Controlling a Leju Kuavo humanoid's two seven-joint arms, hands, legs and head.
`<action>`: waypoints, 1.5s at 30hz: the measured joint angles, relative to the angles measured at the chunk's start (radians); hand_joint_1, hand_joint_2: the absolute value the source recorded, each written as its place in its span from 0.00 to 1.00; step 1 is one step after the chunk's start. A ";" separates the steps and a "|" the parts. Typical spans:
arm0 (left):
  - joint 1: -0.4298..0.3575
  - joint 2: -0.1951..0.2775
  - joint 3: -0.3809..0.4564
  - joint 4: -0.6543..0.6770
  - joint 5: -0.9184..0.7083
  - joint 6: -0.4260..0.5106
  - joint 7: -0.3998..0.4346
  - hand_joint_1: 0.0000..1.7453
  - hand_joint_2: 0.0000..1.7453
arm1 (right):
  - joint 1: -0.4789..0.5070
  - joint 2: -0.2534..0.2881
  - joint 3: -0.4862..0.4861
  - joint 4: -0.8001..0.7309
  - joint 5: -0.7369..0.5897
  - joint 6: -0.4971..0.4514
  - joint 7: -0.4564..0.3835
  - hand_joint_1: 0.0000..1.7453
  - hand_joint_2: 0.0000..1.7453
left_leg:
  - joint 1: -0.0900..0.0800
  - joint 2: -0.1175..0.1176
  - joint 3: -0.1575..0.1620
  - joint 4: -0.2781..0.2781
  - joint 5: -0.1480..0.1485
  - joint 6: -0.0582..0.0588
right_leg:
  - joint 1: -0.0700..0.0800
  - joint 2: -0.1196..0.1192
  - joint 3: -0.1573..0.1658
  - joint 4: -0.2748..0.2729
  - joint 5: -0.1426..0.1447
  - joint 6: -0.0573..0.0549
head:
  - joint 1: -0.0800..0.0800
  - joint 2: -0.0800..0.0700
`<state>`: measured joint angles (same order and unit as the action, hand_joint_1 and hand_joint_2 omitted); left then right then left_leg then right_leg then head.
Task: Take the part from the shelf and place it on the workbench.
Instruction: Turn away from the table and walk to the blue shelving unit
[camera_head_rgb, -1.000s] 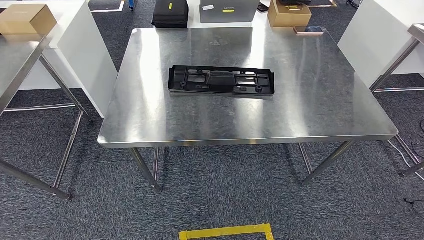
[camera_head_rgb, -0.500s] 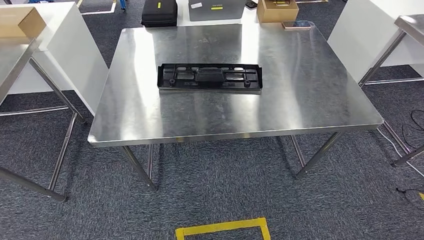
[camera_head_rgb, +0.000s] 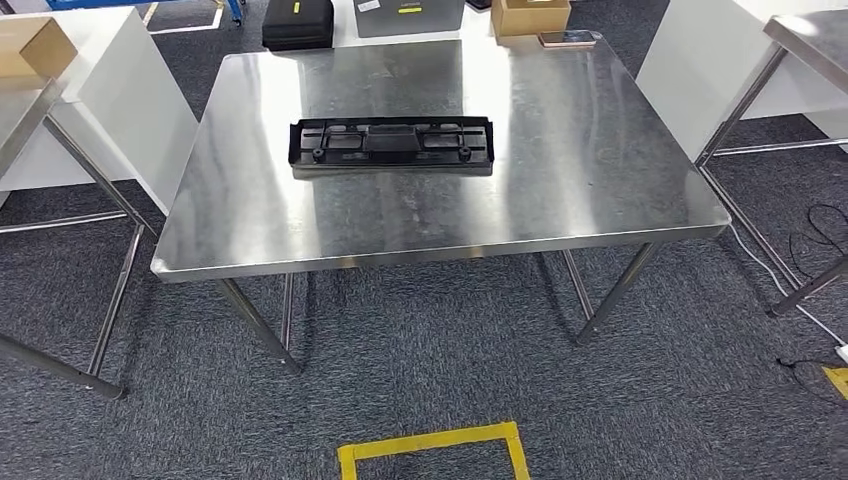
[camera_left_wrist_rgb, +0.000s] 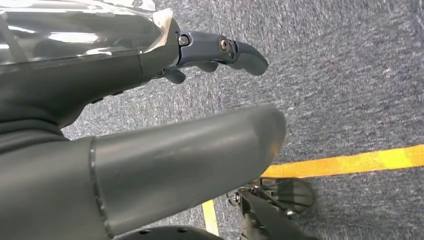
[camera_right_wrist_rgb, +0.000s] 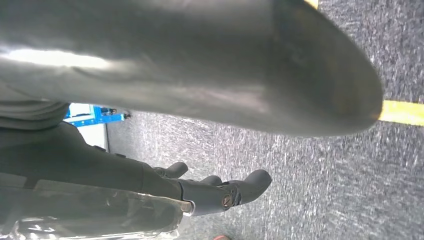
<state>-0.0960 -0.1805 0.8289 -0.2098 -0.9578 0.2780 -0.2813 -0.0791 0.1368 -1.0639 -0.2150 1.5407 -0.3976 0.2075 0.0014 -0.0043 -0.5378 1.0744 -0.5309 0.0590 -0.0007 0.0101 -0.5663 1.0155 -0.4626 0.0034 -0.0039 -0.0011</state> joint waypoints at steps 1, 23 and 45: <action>-0.001 0.001 0.000 0.000 0.000 0.001 0.001 0.00 0.00 | -0.001 0.002 0.000 0.000 0.000 -0.002 0.000 0.00 0.00 | -0.006 -0.002 0.019 -0.035 0.007 0.009 | 0.000 0.000 -0.001 -0.001 0.004 0.004 | 0.001 0.000; -0.001 -0.002 0.016 0.001 0.021 0.016 -0.005 0.00 0.00 | -0.005 -0.005 0.002 0.001 0.021 0.003 -0.002 0.00 0.00 | 0.011 0.013 -0.088 0.074 -0.027 -0.049 | -0.025 -0.006 0.029 -0.012 -0.013 0.009 | 0.006 0.000; 0.004 -0.005 0.025 0.001 0.018 0.015 -0.009 0.00 0.00 | -0.005 -0.009 0.019 0.001 0.015 0.004 0.016 0.00 0.00 | -0.003 0.018 -0.040 -0.087 0.103 -0.002 | -0.014 -0.010 0.041 0.041 -0.066 0.062 | 0.011 0.000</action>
<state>-0.0924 -0.1860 0.8534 -0.2086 -0.9401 0.2933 -0.2899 -0.0840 0.1280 -1.0452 -0.2136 1.5561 -0.3940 0.2236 -0.0018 0.0133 -0.5780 0.9878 -0.4274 0.0574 -0.0146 0.0005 -0.5249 1.0567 -0.5287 0.0649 0.0067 -0.0011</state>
